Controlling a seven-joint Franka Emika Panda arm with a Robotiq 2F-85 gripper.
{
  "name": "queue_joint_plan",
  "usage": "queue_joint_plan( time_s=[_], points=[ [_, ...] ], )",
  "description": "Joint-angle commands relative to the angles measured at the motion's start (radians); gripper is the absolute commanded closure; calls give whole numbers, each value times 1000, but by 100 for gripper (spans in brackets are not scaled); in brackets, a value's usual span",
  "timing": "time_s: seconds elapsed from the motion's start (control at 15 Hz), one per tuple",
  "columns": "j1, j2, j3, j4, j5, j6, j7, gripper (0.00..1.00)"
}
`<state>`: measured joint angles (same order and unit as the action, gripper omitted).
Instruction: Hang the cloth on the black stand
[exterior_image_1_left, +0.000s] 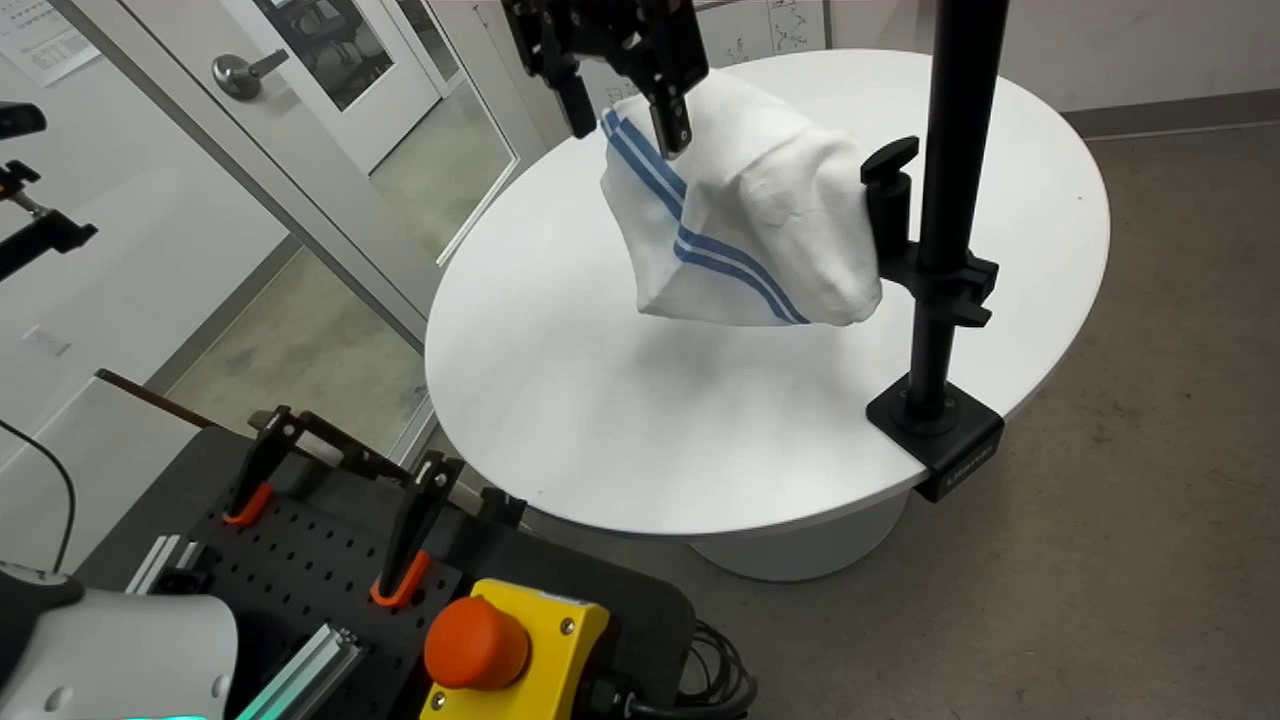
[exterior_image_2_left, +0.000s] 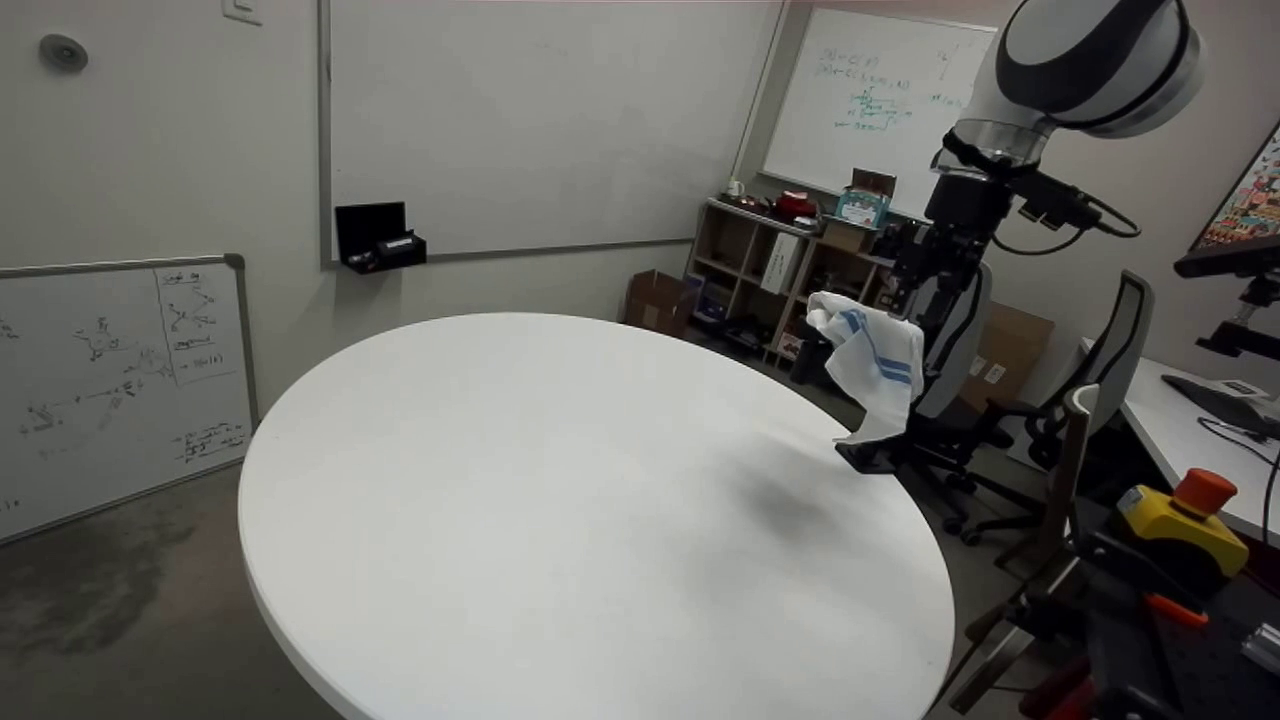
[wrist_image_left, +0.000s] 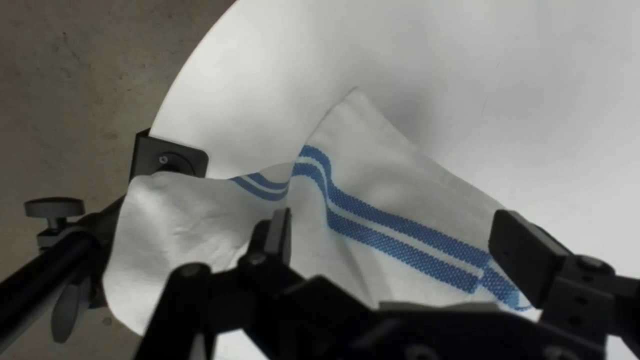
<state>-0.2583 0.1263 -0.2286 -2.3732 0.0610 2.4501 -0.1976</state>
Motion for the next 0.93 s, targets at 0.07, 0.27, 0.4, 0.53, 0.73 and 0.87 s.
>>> queue_joint_plan(
  time_s=[0.07, 0.27, 0.4, 0.53, 0.73, 0.87],
  points=[
    [10, -87, 25, -39, 10, -122, -87, 0],
    [28, -121, 36, -56, -31, -157, -100, 0],
    [43, -148, 44, -77, -53, -151, -101, 0],
    [57, -174, 52, -91, -60, -182, -104, 0],
    [61, -142, 47, -72, -48, -163, -84, 0],
    [63, -151, 48, -79, -50, -163, -84, 0]
  ],
)
